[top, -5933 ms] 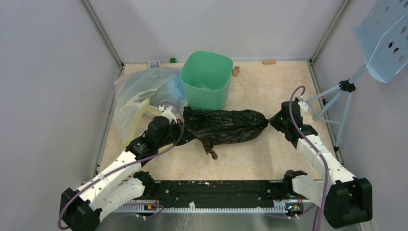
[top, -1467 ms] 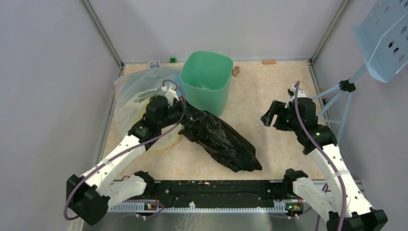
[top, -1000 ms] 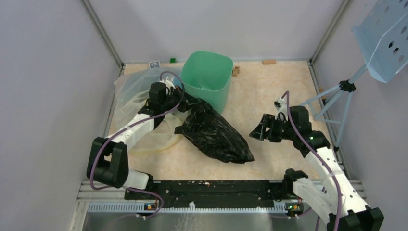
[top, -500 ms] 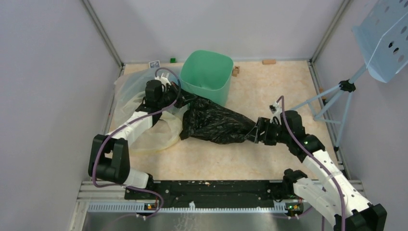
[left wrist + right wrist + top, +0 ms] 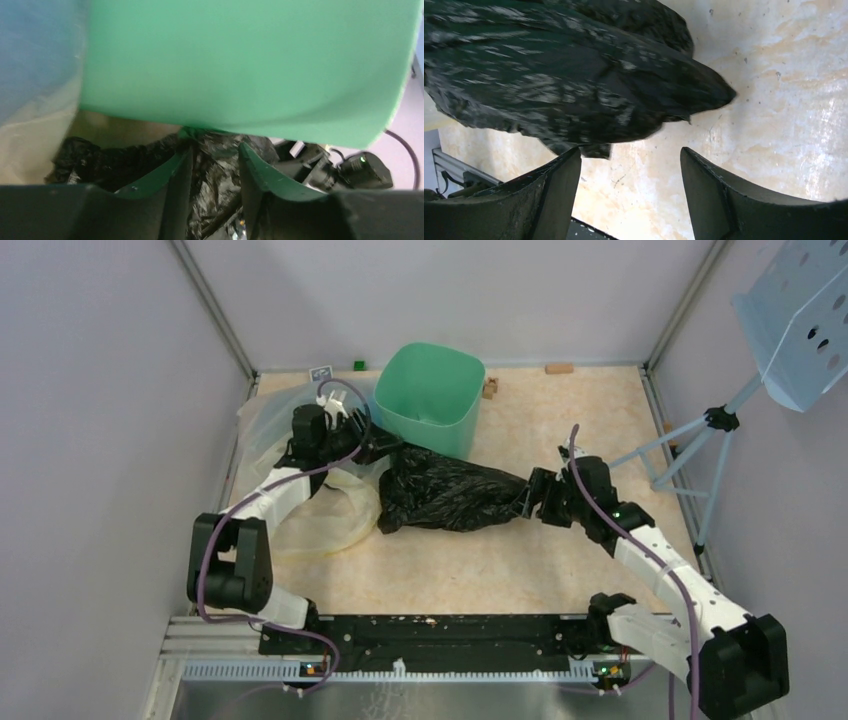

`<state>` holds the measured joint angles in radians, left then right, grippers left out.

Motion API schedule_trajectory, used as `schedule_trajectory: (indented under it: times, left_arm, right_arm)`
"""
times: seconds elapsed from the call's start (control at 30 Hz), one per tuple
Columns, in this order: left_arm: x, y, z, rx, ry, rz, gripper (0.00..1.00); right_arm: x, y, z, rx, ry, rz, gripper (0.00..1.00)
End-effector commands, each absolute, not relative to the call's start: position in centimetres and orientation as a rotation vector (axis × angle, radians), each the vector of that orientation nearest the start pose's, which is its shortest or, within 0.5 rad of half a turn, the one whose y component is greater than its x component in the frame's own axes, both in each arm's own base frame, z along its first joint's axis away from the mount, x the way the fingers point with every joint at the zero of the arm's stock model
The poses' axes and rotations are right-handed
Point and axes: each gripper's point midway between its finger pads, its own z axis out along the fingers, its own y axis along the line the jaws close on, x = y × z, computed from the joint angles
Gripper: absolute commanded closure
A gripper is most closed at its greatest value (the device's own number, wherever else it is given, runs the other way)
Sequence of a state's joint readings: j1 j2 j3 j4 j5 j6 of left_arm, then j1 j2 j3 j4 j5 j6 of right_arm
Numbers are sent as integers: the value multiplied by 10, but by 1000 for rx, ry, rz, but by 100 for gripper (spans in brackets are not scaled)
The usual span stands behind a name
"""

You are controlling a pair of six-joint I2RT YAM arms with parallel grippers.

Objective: Put the trash bags into the trash bin

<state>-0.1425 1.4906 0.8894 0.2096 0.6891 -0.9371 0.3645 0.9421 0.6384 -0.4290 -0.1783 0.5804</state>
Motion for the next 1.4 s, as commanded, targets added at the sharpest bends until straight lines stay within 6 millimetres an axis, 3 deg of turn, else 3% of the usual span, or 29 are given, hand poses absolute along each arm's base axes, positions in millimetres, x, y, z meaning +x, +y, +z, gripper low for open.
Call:
schedule_trajectory:
  times: [0.0,0.07,0.2,0.47,0.57,0.7,0.9,1.07,1.37]
  left_arm:
    - [346,-204,241,-56,1995,-1443,44]
    - [329,-201,245,-16,2001,-1426,28]
    - [297,-193,243,67,2051,-1322,16]
    - [250,-188,211,181,2092,-1173,18]
    - [248,-199,196,190,2117,-1119,27]
    - [245,-230,186,219,2126,-1032,35]
    - [256,-212,163,-74,2163,-896,31]
    - [251,-203,151,-155,2171,-886,34]
    - [246,-226,145,-98,2186,-1033,40]
  right_arm:
    - [264,161,155,112,2257,734,28]
    - [269,166,156,110,2250,752,29]
    - [278,172,154,119,2248,779,30]
    - [302,175,150,133,2279,729,30]
    - [305,172,151,134,2269,712,30]
    - [304,173,152,126,2265,719,30]
    - [301,174,148,122,2267,734,30]
    - [302,169,146,119,2265,700,30]
    - [297,167,146,85,2257,688,31]
